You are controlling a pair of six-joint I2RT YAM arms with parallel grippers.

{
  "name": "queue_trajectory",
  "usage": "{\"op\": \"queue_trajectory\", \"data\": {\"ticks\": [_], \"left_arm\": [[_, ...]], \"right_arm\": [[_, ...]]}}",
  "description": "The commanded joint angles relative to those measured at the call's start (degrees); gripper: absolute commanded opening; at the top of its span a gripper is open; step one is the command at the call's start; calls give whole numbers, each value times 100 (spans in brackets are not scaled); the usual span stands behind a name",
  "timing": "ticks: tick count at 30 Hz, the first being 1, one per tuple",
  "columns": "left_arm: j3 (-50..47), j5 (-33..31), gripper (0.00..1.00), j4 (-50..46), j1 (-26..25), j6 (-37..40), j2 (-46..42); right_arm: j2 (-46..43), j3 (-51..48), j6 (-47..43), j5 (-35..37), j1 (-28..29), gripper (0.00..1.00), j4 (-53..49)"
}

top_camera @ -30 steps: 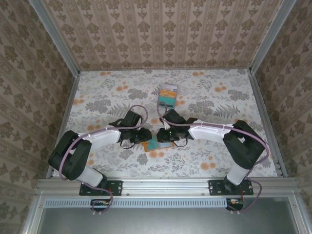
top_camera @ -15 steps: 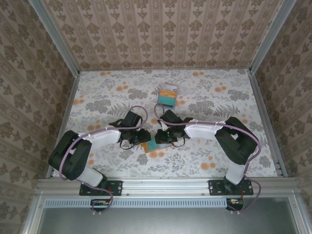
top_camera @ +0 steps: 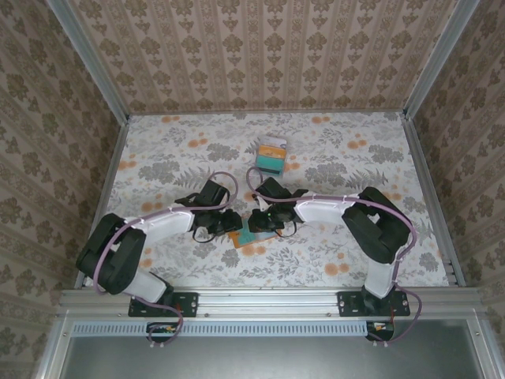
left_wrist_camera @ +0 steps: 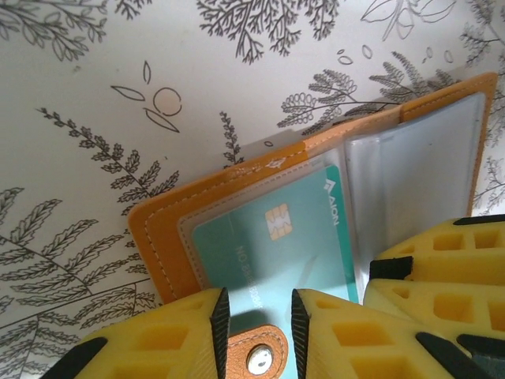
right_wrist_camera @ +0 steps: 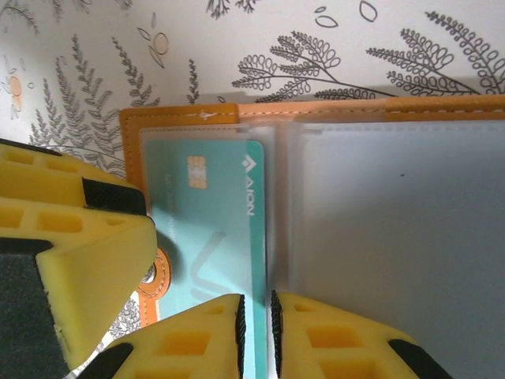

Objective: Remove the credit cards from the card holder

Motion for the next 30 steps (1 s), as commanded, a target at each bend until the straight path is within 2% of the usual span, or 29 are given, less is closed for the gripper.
{"op": "queue_trajectory", "data": {"ticks": [1, 11, 18, 24, 29, 30], "left_arm": [[-15, -9, 29, -55, -33, 101, 121], [-22, 42, 26, 143, -116, 8, 295], [-7, 13, 25, 89, -148, 22, 275], [37, -76, 23, -42, -146, 94, 345], [53, -192, 18, -155, -148, 160, 421], [61, -230, 14, -195, -148, 174, 428]], "right_arm": [[140, 151, 8, -115, 29, 21, -67], [211, 100, 70, -310, 28, 20, 50], [150, 6, 131, -294, 26, 14, 111], [72, -87, 174, -266, -14, 15, 173], [63, -191, 254, -335, -44, 10, 294], [37, -219, 262, -326, -63, 9, 304]]}}
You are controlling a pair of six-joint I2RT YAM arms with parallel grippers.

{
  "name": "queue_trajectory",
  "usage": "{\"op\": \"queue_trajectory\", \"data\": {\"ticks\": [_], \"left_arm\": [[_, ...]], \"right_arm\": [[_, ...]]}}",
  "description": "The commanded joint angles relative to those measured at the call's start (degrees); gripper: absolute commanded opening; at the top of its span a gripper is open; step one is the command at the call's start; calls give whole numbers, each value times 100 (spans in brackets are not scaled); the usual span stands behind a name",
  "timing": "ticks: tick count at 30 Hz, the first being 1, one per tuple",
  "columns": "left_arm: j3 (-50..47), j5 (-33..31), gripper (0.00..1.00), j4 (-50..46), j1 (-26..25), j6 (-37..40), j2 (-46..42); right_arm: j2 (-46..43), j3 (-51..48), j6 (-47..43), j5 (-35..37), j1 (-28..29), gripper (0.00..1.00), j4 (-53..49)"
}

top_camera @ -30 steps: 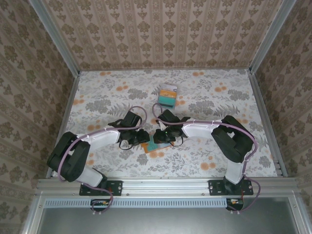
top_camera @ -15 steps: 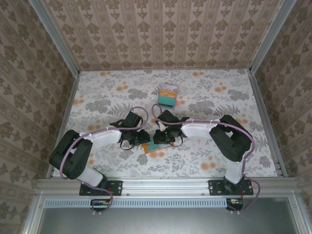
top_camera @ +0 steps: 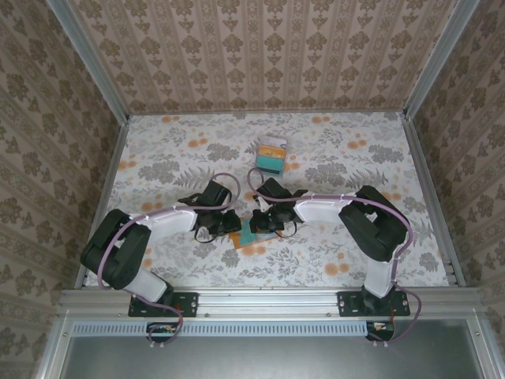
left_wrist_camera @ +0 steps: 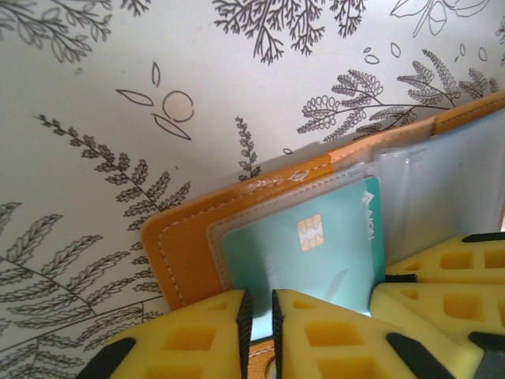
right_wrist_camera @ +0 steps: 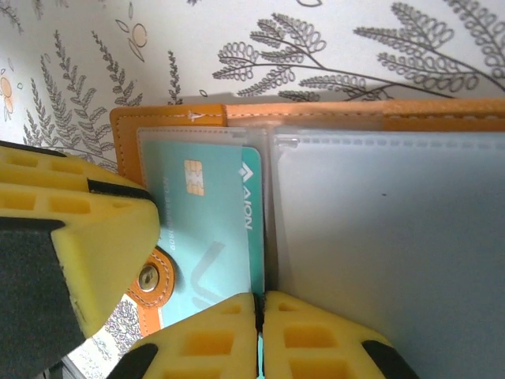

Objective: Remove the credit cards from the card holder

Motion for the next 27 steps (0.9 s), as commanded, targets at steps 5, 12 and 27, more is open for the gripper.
{"op": "queue_trajectory", "data": {"ticks": [5, 12, 27], "left_arm": [[53, -265, 10, -465, -73, 212, 243], [61, -279, 8, -498, -73, 237, 269], [134, -191, 8, -476, -82, 270, 245]], "right_arm": [[-171, -289, 127, -39, -91, 8, 214], [-266, -413, 143, -14, -180, 5, 229], [-327, -581, 213, -156, -330, 9, 383]]}}
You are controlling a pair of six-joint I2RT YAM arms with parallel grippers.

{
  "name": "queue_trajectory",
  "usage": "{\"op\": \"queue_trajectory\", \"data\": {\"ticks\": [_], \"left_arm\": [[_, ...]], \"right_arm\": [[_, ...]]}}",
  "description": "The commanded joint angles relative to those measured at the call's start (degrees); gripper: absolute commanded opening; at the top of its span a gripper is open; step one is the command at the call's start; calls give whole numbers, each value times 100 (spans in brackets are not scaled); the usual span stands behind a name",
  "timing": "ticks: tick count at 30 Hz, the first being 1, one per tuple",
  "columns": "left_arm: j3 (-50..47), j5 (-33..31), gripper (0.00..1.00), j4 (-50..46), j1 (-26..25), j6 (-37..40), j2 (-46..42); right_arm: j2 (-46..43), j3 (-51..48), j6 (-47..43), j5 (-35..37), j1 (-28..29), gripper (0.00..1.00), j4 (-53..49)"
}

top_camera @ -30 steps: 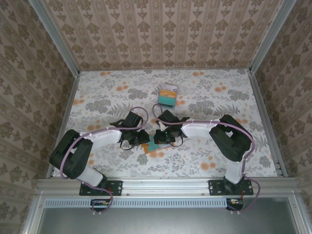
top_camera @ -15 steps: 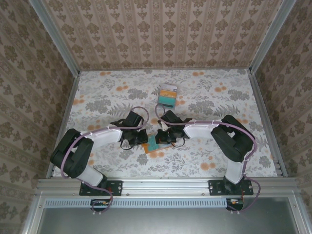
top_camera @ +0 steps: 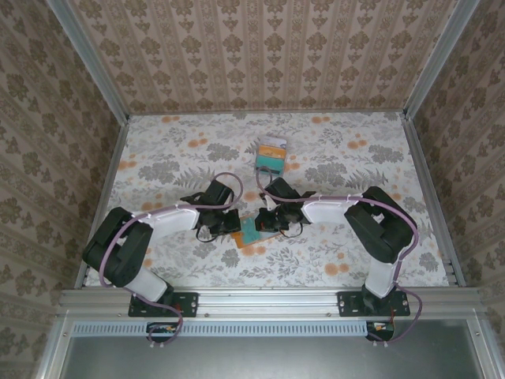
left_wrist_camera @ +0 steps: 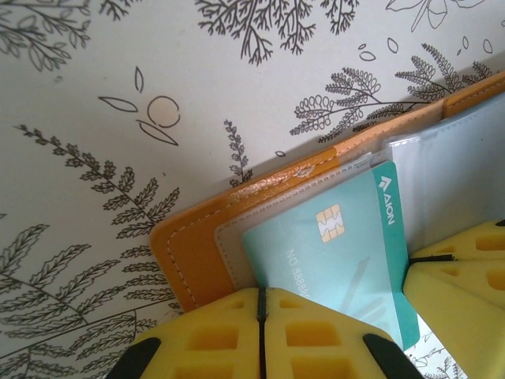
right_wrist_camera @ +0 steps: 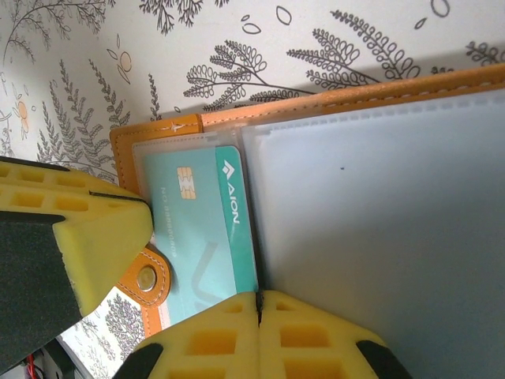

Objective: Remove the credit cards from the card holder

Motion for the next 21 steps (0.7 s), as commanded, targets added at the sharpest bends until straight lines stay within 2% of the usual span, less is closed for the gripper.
{"op": "queue_trajectory", "data": {"ticks": [1, 14, 17, 21], "left_arm": [[11, -96, 8, -346, -39, 146, 115], [95, -114, 8, -405, -49, 196, 158], [104, -87, 7, -381, -58, 207, 188], [130, -78, 8, -379, -74, 220, 229]], "right_arm": [[-73, -110, 80, -48, -41, 9, -65], [-278, -286, 12, 57, -177, 4, -120], [-209, -296, 42, -119, -174, 9, 41], [-80, -267, 80, -273, -172, 22, 224]]}}
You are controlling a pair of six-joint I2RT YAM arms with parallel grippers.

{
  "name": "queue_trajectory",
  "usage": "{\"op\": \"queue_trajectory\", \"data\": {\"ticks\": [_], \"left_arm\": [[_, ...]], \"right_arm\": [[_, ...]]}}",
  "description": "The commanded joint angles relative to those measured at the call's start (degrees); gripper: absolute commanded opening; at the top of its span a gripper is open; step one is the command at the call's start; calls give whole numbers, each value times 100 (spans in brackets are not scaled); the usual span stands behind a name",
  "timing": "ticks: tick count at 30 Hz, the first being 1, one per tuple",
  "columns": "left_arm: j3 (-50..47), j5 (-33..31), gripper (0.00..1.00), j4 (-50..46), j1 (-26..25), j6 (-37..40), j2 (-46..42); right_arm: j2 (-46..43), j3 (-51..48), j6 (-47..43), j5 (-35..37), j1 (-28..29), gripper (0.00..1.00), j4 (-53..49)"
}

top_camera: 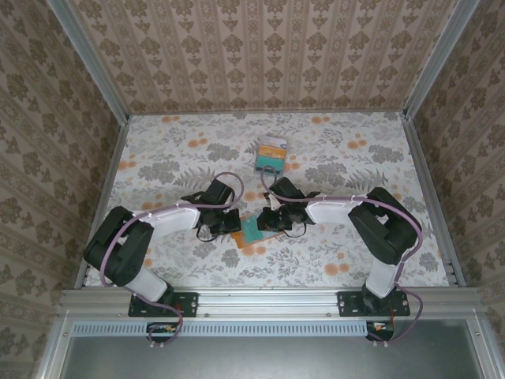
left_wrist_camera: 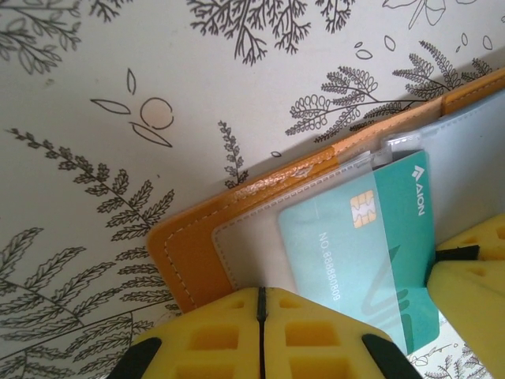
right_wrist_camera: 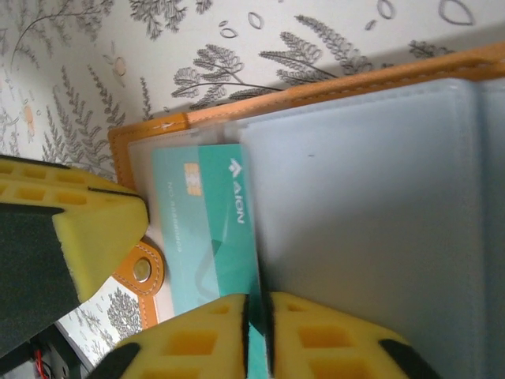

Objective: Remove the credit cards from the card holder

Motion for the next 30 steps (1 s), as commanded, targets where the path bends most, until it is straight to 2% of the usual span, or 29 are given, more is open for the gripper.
{"op": "queue_trajectory", "data": {"ticks": [1, 9, 18, 30], "left_arm": [[66, -87, 8, -310, -49, 171, 179], [84, -80, 8, -303, -76, 165, 208], [89, -63, 7, -300, -85, 215, 213], [47, -79, 6, -292, -106, 326, 216]], "right_arm": [[113, -39, 38, -166, -27, 23, 106], [304, 12, 93, -303, -24, 21, 259], [261, 64, -88, -154, -89, 9, -77], [88, 233, -674, -66, -452, 8, -774]]}}
